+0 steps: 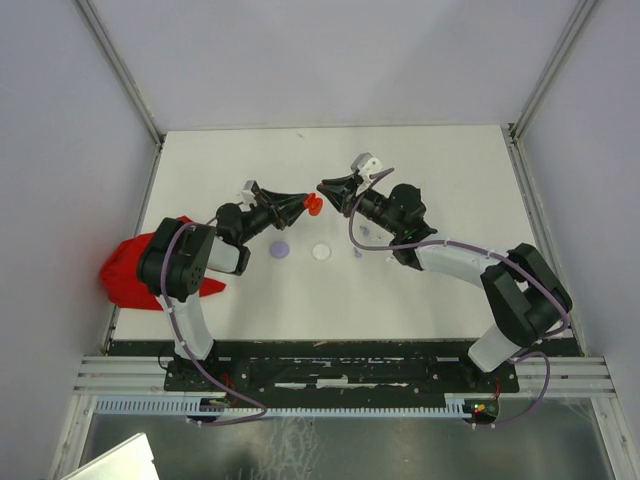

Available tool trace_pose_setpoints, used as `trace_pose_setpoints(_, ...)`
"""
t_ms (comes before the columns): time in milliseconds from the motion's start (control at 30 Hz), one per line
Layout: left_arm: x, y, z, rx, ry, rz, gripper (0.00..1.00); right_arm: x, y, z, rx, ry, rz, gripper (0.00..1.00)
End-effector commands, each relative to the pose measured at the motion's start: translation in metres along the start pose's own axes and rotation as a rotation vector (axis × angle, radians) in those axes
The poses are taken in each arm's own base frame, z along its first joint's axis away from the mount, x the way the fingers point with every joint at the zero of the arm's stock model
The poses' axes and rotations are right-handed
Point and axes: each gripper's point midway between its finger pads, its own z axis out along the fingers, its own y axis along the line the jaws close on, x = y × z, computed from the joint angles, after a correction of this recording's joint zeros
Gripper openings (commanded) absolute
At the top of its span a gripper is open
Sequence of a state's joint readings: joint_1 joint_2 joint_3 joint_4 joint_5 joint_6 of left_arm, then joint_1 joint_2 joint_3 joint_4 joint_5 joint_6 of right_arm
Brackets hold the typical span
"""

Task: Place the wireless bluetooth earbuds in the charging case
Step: Place the earbud in the charging case.

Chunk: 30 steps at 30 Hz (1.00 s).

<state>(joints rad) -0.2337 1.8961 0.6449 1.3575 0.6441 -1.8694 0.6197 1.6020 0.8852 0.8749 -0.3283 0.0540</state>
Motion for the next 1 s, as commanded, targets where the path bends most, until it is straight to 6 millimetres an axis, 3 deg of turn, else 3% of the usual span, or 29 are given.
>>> trace_pose_setpoints(0, 0.010, -0.019, 0.004, 0.047, 0.062, 0.000, 0.03, -0.024, 0.012, 0.002, -0.082, -0.114, -0.059, 0.01)
trace_pose_setpoints(967, 0.032, -0.052, 0.006, 0.113, 0.161, 0.020, 0.03, 0.011, 0.009, -0.001, -0.076, -0.061, -0.074, 0.01)
